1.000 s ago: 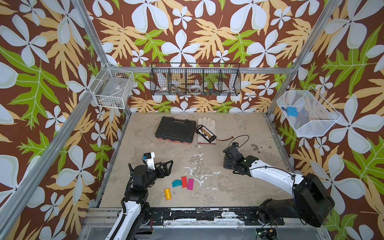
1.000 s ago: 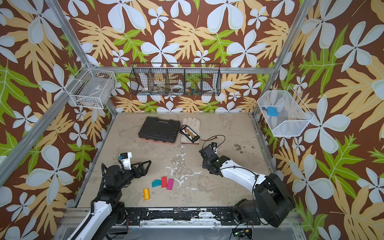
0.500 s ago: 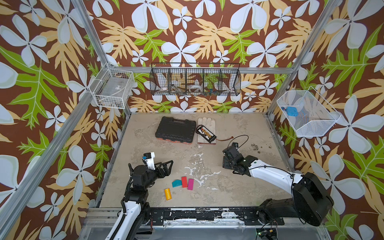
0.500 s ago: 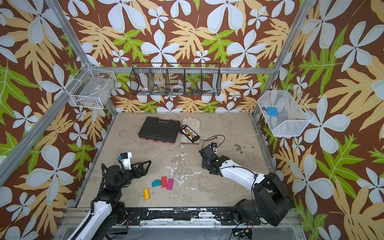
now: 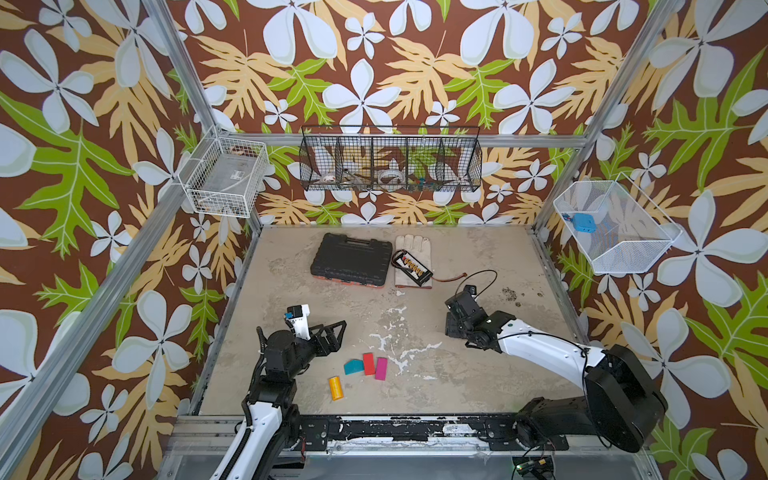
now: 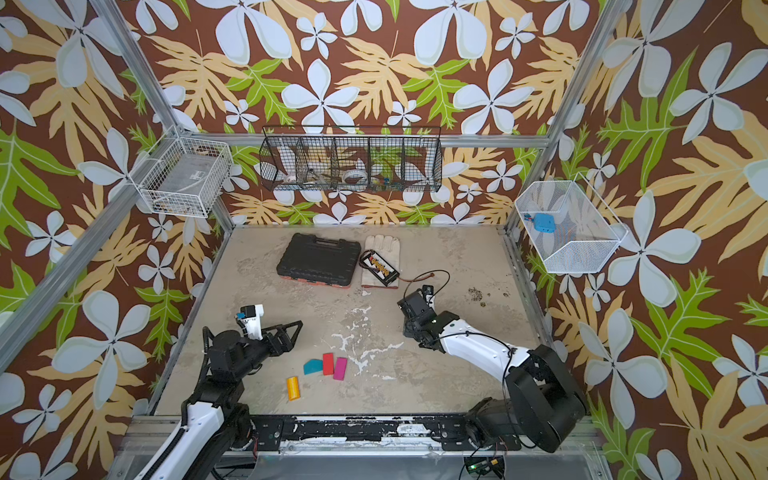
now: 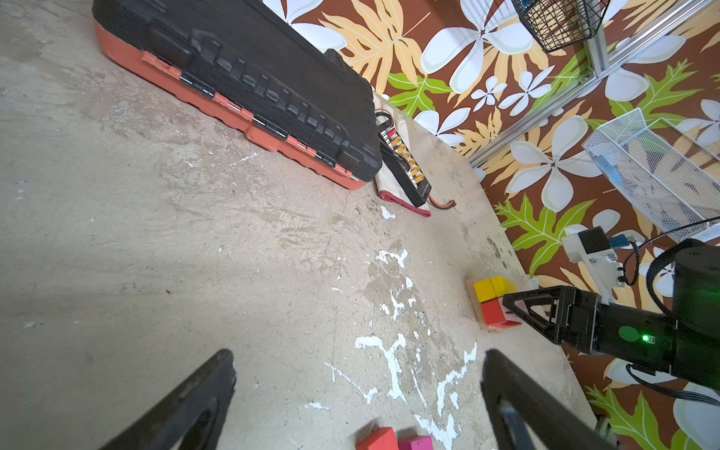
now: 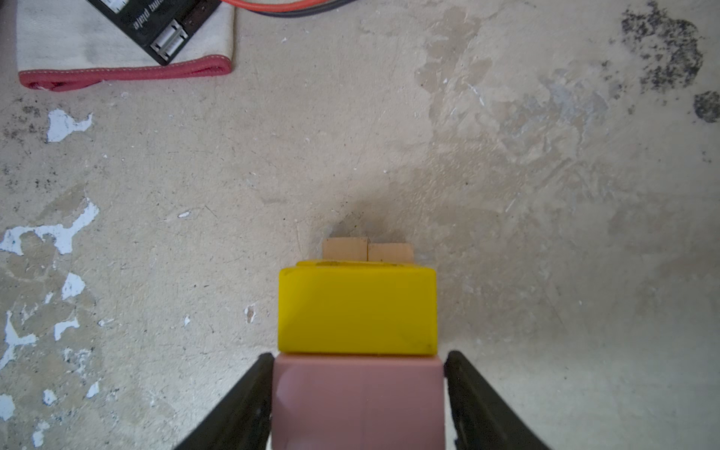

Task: Build the wood block tower
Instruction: 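Lower the pink block beside the yellow block and open the right gripper, then move the right gripper back over the magenta block near the robot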

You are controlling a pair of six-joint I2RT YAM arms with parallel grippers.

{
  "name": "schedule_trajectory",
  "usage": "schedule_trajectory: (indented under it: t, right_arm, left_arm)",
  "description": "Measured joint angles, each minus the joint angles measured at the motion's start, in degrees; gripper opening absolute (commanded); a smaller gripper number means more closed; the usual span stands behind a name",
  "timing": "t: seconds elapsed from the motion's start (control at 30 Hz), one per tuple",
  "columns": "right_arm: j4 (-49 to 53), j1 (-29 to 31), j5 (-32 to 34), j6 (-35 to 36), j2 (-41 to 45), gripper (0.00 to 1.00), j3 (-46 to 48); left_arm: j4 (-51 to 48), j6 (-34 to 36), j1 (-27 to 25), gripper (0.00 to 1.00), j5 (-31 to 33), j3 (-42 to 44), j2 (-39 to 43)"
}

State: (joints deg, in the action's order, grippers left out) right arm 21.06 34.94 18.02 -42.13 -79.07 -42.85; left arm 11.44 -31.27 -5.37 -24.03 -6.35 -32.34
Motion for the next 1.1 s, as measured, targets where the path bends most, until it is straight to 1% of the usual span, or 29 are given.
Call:
schedule_trajectory:
  t: [0.27,0.4,0.5,0.67,0.73,0.8,0.9,0.97,1.1]
  right_arm:
    - [0.04,0.0,0.0,0.0,0.13,0.7,0.0]
    - [1.18,0.0,0.02,-0.04,1.53,0.75,-0.33]
    - [2.25,0.04,0.0,-0.04,4.42,0.78,-0.57]
    - [4.98,1.27,0.39,-0.85,12.2,0.8,-0.76]
    - [6.56,3.98,1.18,-1.4,15.26,0.81,-1.25]
    - [7.3,8.28,2.12,-2.91,17.51,0.81,-2.01]
    - [7.48,15.26,3.1,-5.14,17.51,0.81,-2.93]
    - [7.3,19.82,3.58,-6.64,15.04,0.81,-4.07]
    - [6.01,28.37,4.5,-8.96,5.44,0.81,-8.61]
  left_arm:
    - [0.0,0.0,0.0,1.0,-0.02,0.0,0.04]
    - [0.0,0.0,0.0,1.0,-0.02,0.0,0.04]
    - [0.0,0.0,0.0,1.0,0.0,0.0,0.07]
    - [0.0,0.0,0.0,1.0,0.0,0.0,0.07]
    - [0.0,0.0,0.0,1.0,0.0,0.0,0.07]
    - [0.0,-0.02,0.0,1.0,0.0,0.0,0.07]
    - [0.0,-0.02,0.0,1.0,0.0,0.0,0.07]
    - [0.0,-0.02,0.0,1.0,0.0,0.0,0.07]
    - [0.0,-0.02,0.0,1.0,0.0,0.0,0.07]
